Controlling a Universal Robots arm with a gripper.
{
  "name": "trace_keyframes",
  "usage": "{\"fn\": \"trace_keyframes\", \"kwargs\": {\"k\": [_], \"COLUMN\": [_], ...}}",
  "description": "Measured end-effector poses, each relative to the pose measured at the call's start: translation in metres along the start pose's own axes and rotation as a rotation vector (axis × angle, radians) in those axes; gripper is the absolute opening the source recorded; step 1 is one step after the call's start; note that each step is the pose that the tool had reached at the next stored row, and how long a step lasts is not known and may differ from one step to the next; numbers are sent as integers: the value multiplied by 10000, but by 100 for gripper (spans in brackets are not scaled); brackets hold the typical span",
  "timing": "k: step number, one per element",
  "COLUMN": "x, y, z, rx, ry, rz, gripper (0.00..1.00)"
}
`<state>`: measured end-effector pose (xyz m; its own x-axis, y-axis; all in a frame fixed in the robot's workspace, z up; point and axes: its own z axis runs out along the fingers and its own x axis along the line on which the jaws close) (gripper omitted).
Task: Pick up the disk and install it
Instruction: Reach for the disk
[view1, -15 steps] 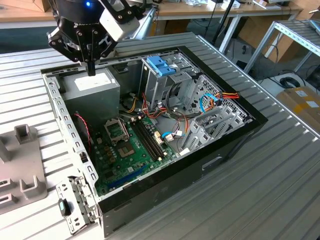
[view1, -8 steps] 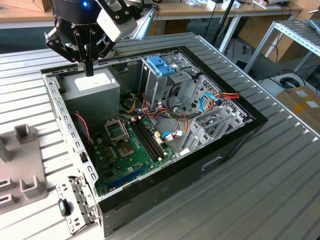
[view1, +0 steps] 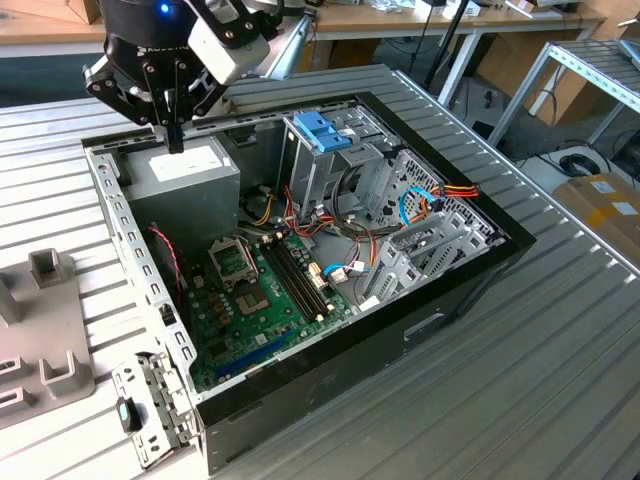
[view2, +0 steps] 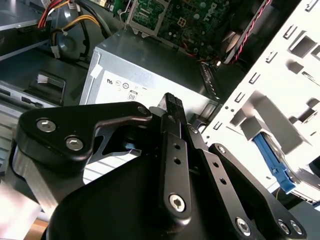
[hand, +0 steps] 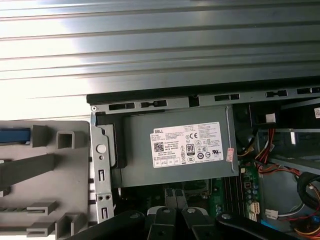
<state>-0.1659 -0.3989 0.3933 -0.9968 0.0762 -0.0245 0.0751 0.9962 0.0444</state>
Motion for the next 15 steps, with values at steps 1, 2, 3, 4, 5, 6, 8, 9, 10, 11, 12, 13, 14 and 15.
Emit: {"fn": "trace_keyframes", "kwargs": {"k": [1, 2, 3, 4, 5, 6, 8, 9, 10, 11, 12, 13, 14, 15], "x": [4, 8, 12, 20, 26, 30, 43, 48, 53, 58, 69, 76, 81, 86], "y": [0, -1, -1, -2, -2, -2, -3, -4, -4, -5, -5, -6, -6, -7], "z": [0, 0, 0, -1, -1, -1, -1, -1, -1, -2, -2, -2, -2, -2], "rx": [0, 0, 0, 0, 0, 0, 0, 0, 0, 0, 0, 0, 0, 0], "ry": [0, 0, 0, 0, 0, 0, 0, 1, 0, 0, 0, 0, 0, 0], "rz": [0, 0, 0, 0, 0, 0, 0, -1, 0, 0, 0, 0, 0, 0], "gripper": [10, 10, 10, 10, 10, 10, 10, 10, 10, 10, 10, 10, 10, 10]}}
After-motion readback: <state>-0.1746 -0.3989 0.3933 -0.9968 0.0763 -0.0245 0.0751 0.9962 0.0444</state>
